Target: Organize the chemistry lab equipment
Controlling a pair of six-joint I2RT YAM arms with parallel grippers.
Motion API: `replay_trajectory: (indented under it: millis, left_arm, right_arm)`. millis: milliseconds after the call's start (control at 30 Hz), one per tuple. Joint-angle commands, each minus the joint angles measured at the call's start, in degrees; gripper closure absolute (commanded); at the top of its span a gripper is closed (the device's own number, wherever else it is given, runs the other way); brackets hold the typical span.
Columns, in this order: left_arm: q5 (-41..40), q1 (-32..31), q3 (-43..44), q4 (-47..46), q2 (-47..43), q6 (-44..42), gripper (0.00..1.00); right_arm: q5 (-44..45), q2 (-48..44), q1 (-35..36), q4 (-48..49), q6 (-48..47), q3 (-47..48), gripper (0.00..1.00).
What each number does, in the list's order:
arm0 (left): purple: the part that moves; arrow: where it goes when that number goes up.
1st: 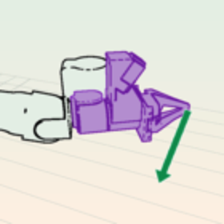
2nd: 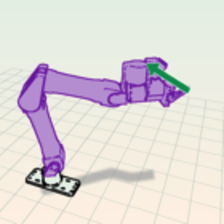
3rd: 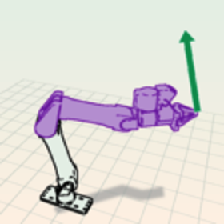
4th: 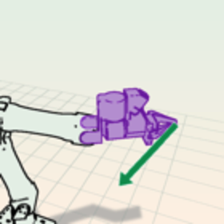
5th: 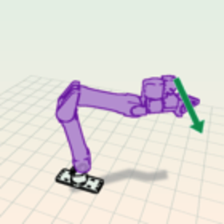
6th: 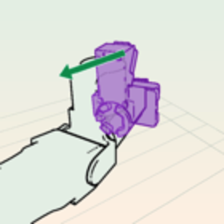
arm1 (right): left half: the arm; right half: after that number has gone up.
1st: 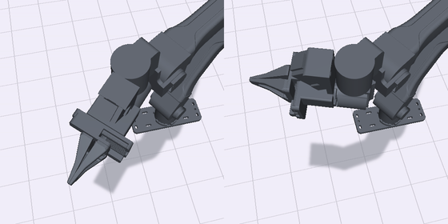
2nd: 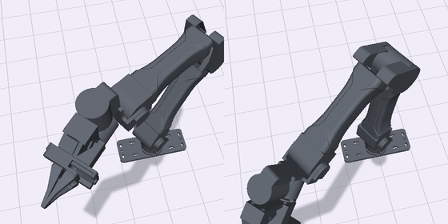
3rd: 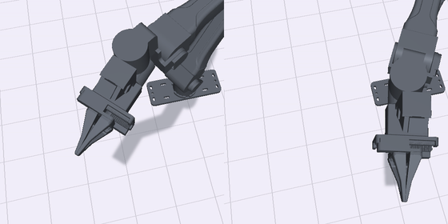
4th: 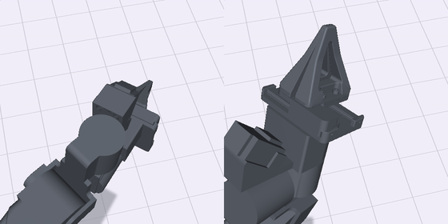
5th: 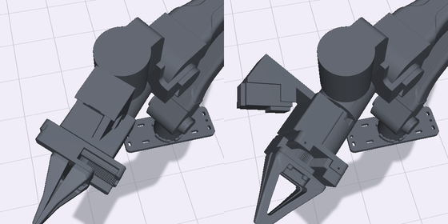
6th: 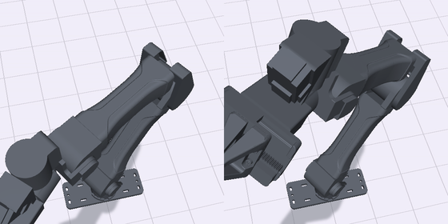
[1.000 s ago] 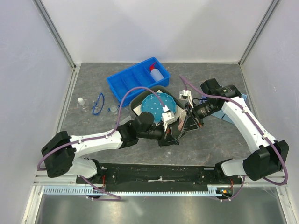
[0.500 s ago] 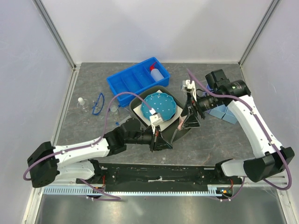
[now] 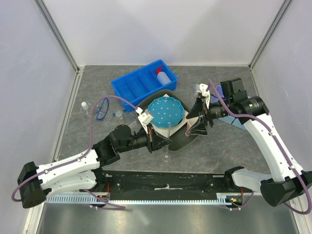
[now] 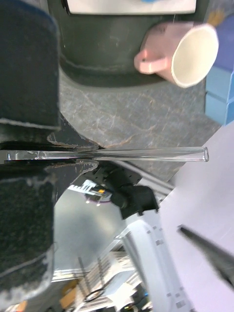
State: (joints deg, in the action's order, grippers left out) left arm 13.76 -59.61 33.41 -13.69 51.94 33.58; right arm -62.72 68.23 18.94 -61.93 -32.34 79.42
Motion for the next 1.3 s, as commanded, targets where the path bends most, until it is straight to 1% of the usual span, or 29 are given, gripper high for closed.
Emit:
replay_trajectory:
  millis: [0,33,67,100,133,200,233,300,333,433,467,633,767,867,900,967,1000,1033,1067,1133,1167,1267]
  left_arm:
    - [-6.90,3.61,2.98,-1.41,-1.49,5.34,0.98]
    - [-7.86,4.32,2.98,-2.21,-1.84,7.53,0.98]
    - [-8.39,5.11,2.80,-3.26,-1.93,8.51,0.98]
    - [-8.83,6.43,2.63,-4.23,-2.02,9.56,0.98]
    - [-9.79,7.05,2.45,-6.41,-2.20,11.57,0.98]
    - [-10.42,8.45,1.49,-8.71,-2.28,13.17,0.98]
    - [-10.85,8.90,1.22,-11.33,-2.28,14.57,0.98]
    - [-11.56,9.60,0.17,-13.63,-2.28,15.72,0.98]
    - [-12.43,9.69,-0.10,-15.47,-2.28,16.77,0.98]
    - [-15.06,9.96,-1.32,-17.50,-2.37,18.18,0.98]
    - [-15.51,10.04,-1.94,-18.99,-2.37,18.45,0.98]
    - [-17.18,10.13,-3.17,-21.29,-2.20,19.59,0.98]
    - [-17.98,10.22,-3.87,-22.16,-2.11,20.03,0.98]
    - [-19.12,10.22,-4.31,-22.34,-2.63,20.20,0.98]
    - [-19.56,10.22,-4.49,-22.34,-2.81,20.29,0.98]
    - [-20.70,10.22,-5.02,-22.34,-3.42,20.29,0.98]
    - [-21.05,10.22,-5.19,-22.34,-3.69,20.29,0.98]
    - [-21.66,10.22,-5.37,-22.34,-3.78,20.47,0.98]
    - [-21.93,10.22,-5.81,-22.34,-3.95,20.56,0.98]
    - [-22.37,10.22,-6.16,-22.34,-3.95,20.65,0.98]
    - [-22.55,10.22,-6.25,-22.34,-3.95,20.73,0.98]
    - [-22.37,10.22,-6.25,-22.17,-3.87,20.73,0.98]
  right_arm:
    - [-2.59,-3.18,1.80,18.22,12.78,-7.93,0.15]
    - [-2.58,-3.80,2.76,25.38,15.44,-9.53,0.15]
    - [-2.50,-4.93,3.20,28.76,17.72,-10.94,0.15]
    - [-2.32,-5.38,3.82,32.02,22.27,-13.47,0.15]
    - [-1.54,-5.82,5.48,38.66,24.67,-14.80,0.15]
    - [-0.48,-5.92,7.33,43.63,28.72,-17.35,0.15]
    - [0.22,-5.39,9.17,46.17,31.43,-17.71,0.15]
    - [3.03,-3.98,11.20,48.12,32.25,-18.94,0.15]
    - [3.56,-3.54,12.77,50.92,35.90,-19.47,0.15]
    - [4.71,-1.70,14.54,56.72,40.85,-20.71,0.15]
    - [5.32,-0.65,14.90,57.79,43.65,-20.88,0.15]
    - [6.99,2.43,15.95,63.93,49.99,-20.00,0.16]
    - [8.31,4.98,16.39,64.39,51.93,-18.51,0.18]
    - [8.58,6.12,16.92,64.13,52.90,-17.81,0.22]
    - [8.75,6.39,17.01,64.04,52.99,-17.89,0.27]
    - [8.84,6.57,17.18,63.78,53.34,-17.98,0.33]
    - [8.93,6.66,17.18,63.69,53.26,-17.98,0.39]
    - [9.10,6.66,17.18,63.34,53.34,-17.98,0.43]
    - [9.28,6.74,17.18,63.25,53.34,-17.81,0.53]
    - [9.46,6.92,17.27,62.72,53.26,-17.54,0.61]
    - [9.63,7.01,17.18,62.46,53.08,-17.11,0.68]
    - [9.81,7.80,17.18,62.02,52.47,-16.14,0.78]
